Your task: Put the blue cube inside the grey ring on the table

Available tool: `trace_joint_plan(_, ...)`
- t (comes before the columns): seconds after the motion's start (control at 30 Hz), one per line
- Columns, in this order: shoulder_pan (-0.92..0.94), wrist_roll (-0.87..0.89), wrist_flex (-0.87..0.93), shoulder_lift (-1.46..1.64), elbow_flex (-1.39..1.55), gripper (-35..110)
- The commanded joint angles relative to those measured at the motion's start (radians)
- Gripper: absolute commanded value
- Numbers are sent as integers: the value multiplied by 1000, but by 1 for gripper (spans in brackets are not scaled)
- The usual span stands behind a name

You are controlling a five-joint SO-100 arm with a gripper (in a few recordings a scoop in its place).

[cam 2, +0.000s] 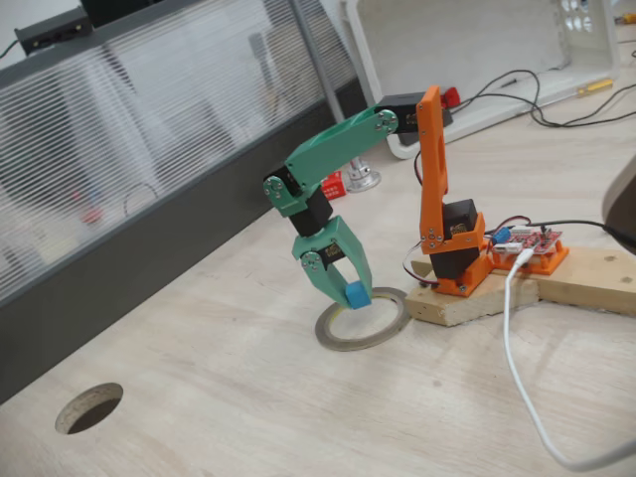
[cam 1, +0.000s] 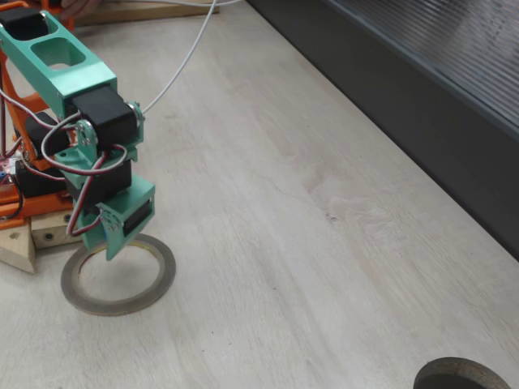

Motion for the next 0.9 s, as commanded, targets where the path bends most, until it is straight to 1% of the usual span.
trace_joint_plan(0.0, 8, 8, -21, 28, 34, 0)
trace_joint_plan(0.87, 5, 6, -21, 29, 28, 0)
